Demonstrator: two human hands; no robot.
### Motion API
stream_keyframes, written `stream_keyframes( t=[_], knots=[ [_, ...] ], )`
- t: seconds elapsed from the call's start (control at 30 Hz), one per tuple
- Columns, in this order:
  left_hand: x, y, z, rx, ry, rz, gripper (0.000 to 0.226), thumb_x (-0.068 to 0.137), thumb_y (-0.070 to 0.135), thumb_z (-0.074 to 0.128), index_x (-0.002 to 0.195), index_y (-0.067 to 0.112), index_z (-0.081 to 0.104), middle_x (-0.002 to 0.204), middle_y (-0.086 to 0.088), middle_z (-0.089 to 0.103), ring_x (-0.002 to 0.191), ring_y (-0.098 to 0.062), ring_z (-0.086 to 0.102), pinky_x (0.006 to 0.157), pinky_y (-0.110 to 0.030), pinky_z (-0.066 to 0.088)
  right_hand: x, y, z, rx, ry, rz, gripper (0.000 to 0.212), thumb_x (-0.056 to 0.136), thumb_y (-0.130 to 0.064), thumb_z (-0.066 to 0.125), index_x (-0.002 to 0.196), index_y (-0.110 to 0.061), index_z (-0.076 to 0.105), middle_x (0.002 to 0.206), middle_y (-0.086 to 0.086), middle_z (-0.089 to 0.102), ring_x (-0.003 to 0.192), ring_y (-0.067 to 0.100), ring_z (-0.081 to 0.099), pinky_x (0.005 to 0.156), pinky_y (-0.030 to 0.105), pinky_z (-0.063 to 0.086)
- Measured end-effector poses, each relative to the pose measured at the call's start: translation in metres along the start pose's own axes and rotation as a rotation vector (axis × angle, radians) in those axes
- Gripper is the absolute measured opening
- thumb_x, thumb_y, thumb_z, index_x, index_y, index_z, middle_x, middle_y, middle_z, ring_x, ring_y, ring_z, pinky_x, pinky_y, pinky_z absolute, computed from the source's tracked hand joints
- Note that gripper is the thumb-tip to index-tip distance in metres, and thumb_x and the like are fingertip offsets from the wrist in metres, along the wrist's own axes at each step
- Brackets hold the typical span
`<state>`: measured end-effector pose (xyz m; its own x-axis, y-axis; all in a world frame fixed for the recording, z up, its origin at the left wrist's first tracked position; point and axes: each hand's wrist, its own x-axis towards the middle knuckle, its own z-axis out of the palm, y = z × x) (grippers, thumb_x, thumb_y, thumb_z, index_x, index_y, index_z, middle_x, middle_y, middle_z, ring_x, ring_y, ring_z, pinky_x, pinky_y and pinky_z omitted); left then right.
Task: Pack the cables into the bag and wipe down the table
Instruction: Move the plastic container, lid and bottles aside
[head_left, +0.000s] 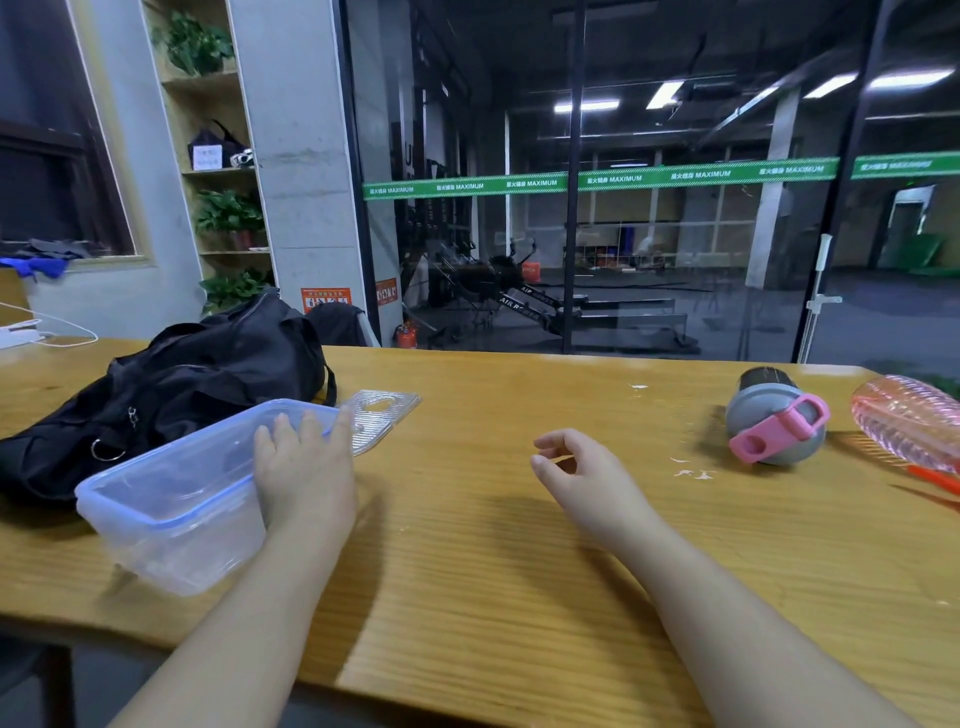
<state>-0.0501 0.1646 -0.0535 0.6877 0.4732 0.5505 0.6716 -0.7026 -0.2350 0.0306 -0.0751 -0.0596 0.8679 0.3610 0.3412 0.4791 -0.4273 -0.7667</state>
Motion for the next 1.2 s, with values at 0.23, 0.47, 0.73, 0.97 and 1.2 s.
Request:
stream_keyframes(
  t=[0.23,0.47,0.73,0.97,1.2],
  knots=[
    [0.01,-0.002,0.004,-0.001,-0.036,0.014,0.066,0.092,0.037,0.038,0.148,0.03,0.003,0.154,-0.003,0.02,0.142,-0.026,0.013,0.114,-0.046,0.007,0.0,0.0,-0.002,-0.003,0.007,-0.004,0.02,0.093,-0.031,0.054,0.112,-0.025,0.057,0.107,-0.011,0.057,0.087,0.002,0.054,0.064,0.013,0.038],
    [0.009,0.026,-0.006,-0.351,-0.08,-0.024,0.069,0.086,0.019,0.039,0.146,0.032,0.008,0.156,-0.006,0.009,0.143,-0.025,-0.005,0.111,-0.05,-0.01,0.001,0.0,-0.003,0.004,0.023,-0.002,0.022,0.093,-0.032,0.054,0.114,-0.026,0.056,0.108,-0.012,0.057,0.086,-0.002,0.053,0.064,0.013,0.039],
    [-0.005,0.102,-0.059,-1.027,-0.195,0.141,0.055,0.09,0.031,0.048,0.142,0.031,0.029,0.151,0.002,0.029,0.142,-0.019,0.011,0.116,-0.042,0.007,0.007,-0.003,-0.015,-0.009,0.251,-0.071,0.023,0.092,-0.023,0.054,0.115,-0.021,0.056,0.106,-0.01,0.058,0.099,0.006,0.055,0.081,0.02,0.04],
    [-0.019,0.16,-0.091,-1.321,-0.209,0.253,0.05,0.091,0.025,0.048,0.139,0.031,0.035,0.149,0.005,0.033,0.143,-0.014,0.009,0.116,-0.036,-0.002,0.012,0.003,-0.048,0.063,0.476,-0.061,0.034,0.091,-0.018,0.054,0.124,-0.019,0.049,0.106,-0.009,0.057,0.105,0.01,0.052,0.087,0.025,0.04],
    [0.0,0.179,-0.103,-1.487,-0.166,0.192,0.047,0.092,0.02,0.046,0.136,0.032,0.04,0.148,0.004,0.033,0.141,-0.013,0.011,0.116,-0.04,0.011,0.036,0.026,-0.098,-0.247,0.573,0.112,0.046,0.089,-0.026,0.055,0.133,-0.019,0.043,0.133,0.002,0.048,0.123,0.025,0.04,0.102,0.04,0.036]
  ],
)
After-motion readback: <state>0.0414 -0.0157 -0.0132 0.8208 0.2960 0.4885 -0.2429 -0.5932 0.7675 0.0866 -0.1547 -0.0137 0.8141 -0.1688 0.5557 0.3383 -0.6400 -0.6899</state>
